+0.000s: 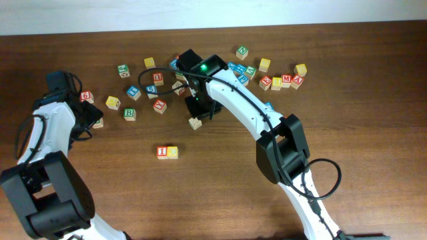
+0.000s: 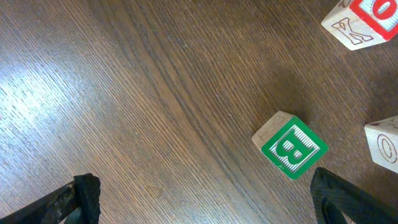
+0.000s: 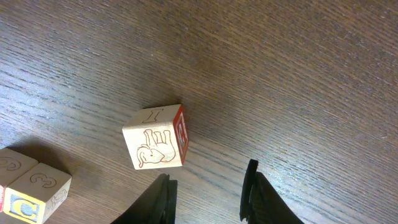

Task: Spell out ICRA

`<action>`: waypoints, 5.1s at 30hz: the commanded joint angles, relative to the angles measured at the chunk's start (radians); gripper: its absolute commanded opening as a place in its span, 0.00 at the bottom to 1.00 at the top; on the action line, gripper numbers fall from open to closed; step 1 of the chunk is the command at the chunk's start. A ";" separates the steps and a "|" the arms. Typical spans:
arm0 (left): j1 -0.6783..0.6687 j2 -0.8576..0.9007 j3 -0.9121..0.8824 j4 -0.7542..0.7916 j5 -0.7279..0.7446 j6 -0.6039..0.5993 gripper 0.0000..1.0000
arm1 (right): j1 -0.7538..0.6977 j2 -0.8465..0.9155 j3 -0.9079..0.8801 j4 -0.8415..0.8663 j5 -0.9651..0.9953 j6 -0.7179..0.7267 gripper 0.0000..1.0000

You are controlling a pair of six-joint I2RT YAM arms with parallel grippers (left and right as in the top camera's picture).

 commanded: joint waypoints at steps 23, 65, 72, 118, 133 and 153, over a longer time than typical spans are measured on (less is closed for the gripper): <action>0.002 -0.022 -0.004 -0.001 -0.004 -0.003 0.99 | 0.003 0.060 -0.014 0.045 0.009 0.007 0.28; 0.002 -0.022 -0.004 -0.001 -0.004 -0.003 0.99 | 0.030 0.061 -0.073 0.006 -0.056 0.147 0.33; 0.002 -0.022 -0.004 -0.001 -0.004 -0.003 0.99 | 0.071 0.061 -0.073 0.042 -0.052 0.147 0.33; 0.002 -0.022 -0.004 -0.001 -0.004 -0.003 0.99 | 0.116 0.061 -0.073 0.108 -0.052 0.146 0.55; 0.002 -0.022 -0.004 -0.001 -0.004 -0.003 0.99 | 0.121 0.061 -0.073 0.116 -0.040 0.142 0.61; 0.002 -0.022 -0.004 -0.001 -0.004 -0.003 0.99 | 0.120 0.061 -0.073 0.223 0.063 0.135 0.98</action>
